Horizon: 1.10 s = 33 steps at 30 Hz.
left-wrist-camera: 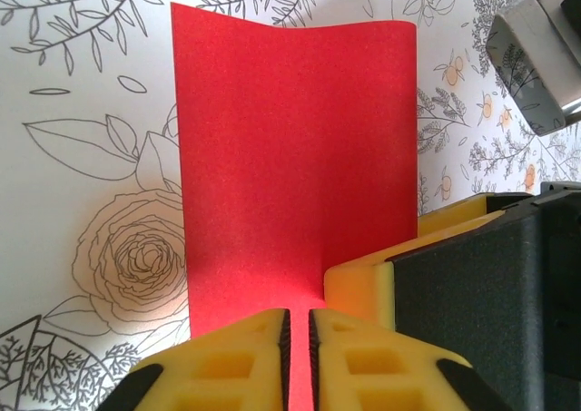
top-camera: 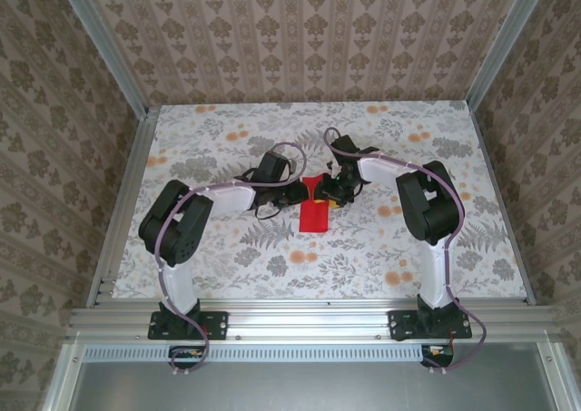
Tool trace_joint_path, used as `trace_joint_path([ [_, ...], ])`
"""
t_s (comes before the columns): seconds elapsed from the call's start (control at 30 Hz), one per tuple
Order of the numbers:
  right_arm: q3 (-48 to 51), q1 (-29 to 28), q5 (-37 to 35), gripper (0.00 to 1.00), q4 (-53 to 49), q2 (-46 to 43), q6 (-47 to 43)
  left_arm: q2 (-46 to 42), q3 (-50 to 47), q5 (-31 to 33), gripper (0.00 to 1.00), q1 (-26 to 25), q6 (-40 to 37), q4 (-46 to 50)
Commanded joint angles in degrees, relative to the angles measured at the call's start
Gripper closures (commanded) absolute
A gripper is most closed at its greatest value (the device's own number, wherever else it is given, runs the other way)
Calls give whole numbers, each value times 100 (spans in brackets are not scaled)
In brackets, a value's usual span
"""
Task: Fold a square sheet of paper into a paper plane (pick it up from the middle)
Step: Hold the square sheet of paper at the center of the table.
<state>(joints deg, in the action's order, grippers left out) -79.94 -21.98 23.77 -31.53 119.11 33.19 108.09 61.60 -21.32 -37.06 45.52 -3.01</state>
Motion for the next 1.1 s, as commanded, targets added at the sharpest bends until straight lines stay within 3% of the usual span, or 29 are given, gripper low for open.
trace_joint_path([
  [0.0, 339, 55, -1340, 60, -451, 710, -62, 174, 139, -104, 87, -30, 62, 237],
  [0.2, 350, 54, -1322, 61, -426, 719, -58, 295, 149, -153, 96, -33, 77, 248],
  [0.87, 242, 27, -1198, 60, -476, 633, -64, 642, 211, 53, 100, -38, 85, 916],
  [0.97, 172, 33, -981, 56, -415, 384, -98, 673, 203, 127, 100, -38, 33, 1062],
  [1.07, 146, 52, -874, 45, -311, -103, -146, 711, 213, 197, 100, -37, -25, 1200],
])
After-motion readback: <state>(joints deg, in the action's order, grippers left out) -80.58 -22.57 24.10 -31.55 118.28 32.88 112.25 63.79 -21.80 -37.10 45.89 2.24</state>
